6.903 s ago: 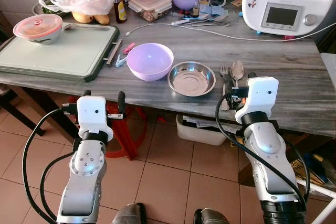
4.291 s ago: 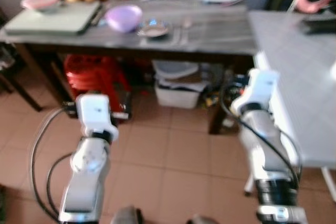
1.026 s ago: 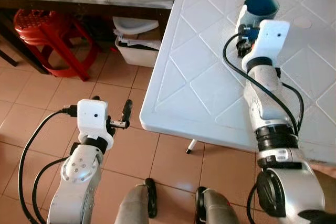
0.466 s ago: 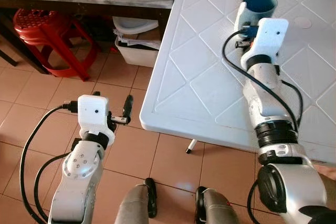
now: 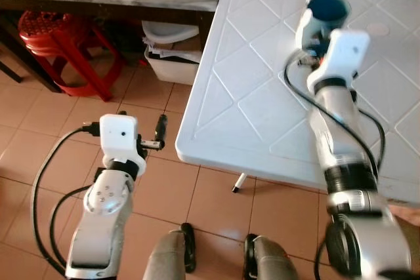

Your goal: Setting the table

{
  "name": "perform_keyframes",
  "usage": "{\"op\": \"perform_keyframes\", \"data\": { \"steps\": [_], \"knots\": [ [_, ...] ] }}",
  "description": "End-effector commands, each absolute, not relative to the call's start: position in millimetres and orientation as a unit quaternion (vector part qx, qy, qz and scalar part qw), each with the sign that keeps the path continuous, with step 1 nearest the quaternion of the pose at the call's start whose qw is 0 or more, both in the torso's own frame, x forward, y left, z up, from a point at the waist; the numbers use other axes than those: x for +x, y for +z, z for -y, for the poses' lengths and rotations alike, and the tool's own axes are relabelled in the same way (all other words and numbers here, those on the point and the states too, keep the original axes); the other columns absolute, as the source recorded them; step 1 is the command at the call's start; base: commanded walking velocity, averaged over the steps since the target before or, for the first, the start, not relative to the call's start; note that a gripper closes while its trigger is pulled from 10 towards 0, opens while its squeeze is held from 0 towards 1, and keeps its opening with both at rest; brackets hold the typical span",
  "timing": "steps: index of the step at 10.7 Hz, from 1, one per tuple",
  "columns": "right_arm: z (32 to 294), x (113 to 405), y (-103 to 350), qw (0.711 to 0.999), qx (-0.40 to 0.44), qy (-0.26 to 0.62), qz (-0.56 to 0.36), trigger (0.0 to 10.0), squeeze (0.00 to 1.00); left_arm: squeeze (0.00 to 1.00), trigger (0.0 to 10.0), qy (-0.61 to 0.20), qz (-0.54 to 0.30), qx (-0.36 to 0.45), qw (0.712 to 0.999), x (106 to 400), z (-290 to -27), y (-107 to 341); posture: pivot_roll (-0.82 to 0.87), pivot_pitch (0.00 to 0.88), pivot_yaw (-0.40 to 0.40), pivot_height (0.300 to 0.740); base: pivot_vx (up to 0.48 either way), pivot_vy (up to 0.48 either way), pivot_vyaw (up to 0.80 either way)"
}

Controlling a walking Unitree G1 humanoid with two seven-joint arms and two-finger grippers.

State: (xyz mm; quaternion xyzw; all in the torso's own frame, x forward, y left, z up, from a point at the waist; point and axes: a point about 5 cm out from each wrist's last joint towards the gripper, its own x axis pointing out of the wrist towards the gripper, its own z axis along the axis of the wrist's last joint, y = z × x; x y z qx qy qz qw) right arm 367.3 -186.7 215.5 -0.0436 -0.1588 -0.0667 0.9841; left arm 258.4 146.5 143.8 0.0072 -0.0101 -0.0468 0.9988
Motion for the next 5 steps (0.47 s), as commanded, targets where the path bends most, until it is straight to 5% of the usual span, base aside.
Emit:
{"op": "perform_keyframes", "data": {
  "steps": [1, 5],
  "knots": [
    [180.5, 362.8, 215.0, 0.984, -0.040, -0.051, 0.169, 0.0, 0.00, 0.00, 10.0, -0.033, 0.006, 0.010, 0.999, 257.5, -151.3, 139.8, 0.04, 0.168, 0.075, 0.740, 0.000, 0.480, 0.00],
    [138.1, 325.3, 204.6, 0.977, -0.039, 0.057, 0.200, 0.0, 0.00, 0.00, 10.0, -0.006, 0.024, 0.001, 1.000, 270.4, -158.5, 142.5, 0.03, 0.103, 0.059, 0.740, 0.000, 0.480, 0.00]
  ]
}}
